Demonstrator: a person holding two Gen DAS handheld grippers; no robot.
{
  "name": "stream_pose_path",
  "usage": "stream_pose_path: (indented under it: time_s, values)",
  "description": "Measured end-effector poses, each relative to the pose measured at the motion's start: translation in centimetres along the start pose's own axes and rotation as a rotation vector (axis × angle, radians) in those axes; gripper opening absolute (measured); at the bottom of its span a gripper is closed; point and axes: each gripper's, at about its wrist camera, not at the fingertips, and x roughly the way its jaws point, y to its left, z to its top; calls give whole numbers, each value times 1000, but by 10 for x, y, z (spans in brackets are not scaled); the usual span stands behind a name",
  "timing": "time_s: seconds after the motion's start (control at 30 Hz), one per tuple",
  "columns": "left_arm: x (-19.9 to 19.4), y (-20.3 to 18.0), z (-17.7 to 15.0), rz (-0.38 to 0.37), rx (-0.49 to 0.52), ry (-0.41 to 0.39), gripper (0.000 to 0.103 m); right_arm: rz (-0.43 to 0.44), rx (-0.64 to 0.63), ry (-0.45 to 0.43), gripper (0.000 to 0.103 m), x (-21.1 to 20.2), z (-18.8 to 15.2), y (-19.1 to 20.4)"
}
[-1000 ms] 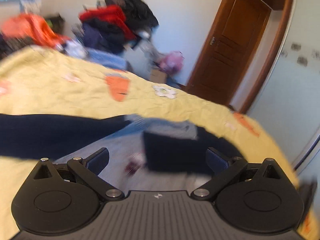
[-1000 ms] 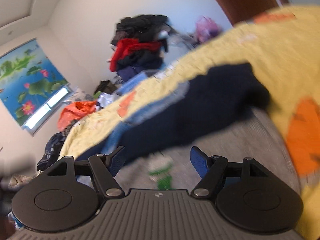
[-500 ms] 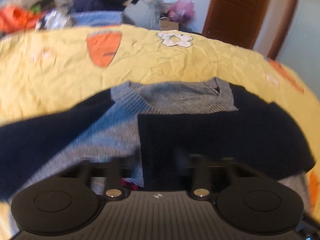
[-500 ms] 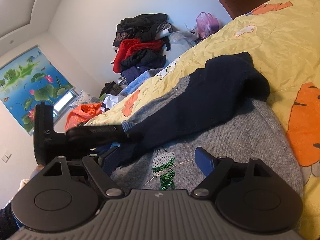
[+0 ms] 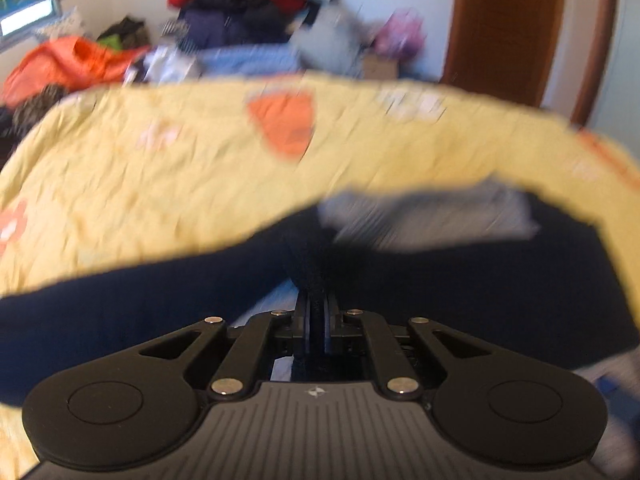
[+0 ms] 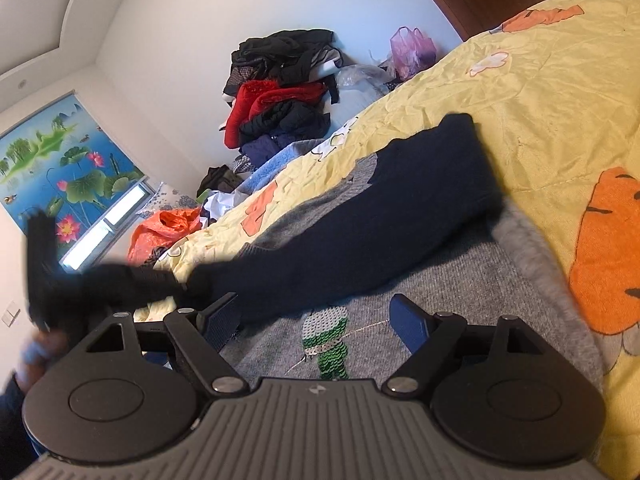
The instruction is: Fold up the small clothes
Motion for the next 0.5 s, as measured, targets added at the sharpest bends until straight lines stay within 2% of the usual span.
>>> stream_pose_path:
  time_s: [0.03,0.1,0.17,0.27,0.33,0.4,0.43,0.47,0.5]
  values:
    - [6,0,-5,4,5,8,5,-5,-6,1,82,1,0,1]
    - [5,-6,-12,31,48,-38,6,-21,-28,6,82,0,-1,5]
    - [5,-11,-14,51,61,-54,5,-25,-110,-7,83,-2,3,18]
    - [4,-14,-18,55,78,-81,5,-29,-206,-68,85,1,28,40]
    - [1,-11,-20,40,80,-91,7,-58,-223,-50,93,19,52,42]
    - [-6,1,-19,9,44,-94,16,-180,-249,43,90,50,69,32]
    - [-12,11,-20,-4,21,-101,29,-255,-253,96,87,65,72,25]
    - [-19,22,-22,-8,-11,-117,49,-306,-260,139,86,75,73,17]
    - [-28,37,-26,0,-53,-141,61,-297,-294,139,87,75,71,13]
